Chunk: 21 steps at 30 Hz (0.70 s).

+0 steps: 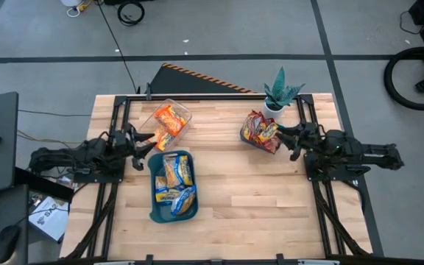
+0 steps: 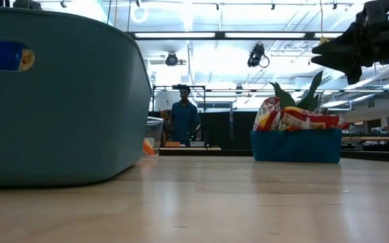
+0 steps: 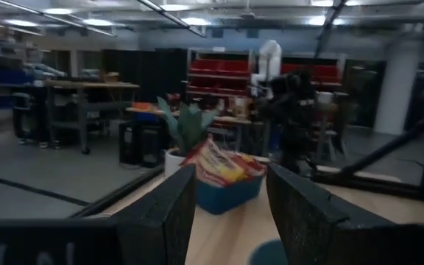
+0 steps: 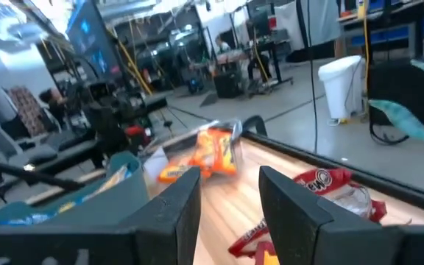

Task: Sort Maruchan noodles
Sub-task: Return to Home Position

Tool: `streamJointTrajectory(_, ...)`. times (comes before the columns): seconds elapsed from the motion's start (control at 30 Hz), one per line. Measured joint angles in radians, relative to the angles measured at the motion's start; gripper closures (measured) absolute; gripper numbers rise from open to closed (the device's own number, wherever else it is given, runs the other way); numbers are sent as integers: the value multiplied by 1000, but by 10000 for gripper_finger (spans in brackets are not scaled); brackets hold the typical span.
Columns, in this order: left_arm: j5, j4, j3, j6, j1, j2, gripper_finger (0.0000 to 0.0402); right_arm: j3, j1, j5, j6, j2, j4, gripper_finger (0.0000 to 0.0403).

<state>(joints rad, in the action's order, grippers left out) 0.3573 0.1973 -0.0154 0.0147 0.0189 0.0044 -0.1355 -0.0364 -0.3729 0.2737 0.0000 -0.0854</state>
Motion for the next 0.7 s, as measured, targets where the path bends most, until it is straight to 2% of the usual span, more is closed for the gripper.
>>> streamJointTrajectory(0.27,167,-71,7,25,0,2,230,5,0,4,8,14,-21,259)
streamJointTrajectory(0.5,178,-74,7,82,0,2,230,4,0,2,-27,14,-28,259)
streamJointTrajectory(0.7,177,-75,8,72,0,2,230,4,0,5,-72,14,-18,259)
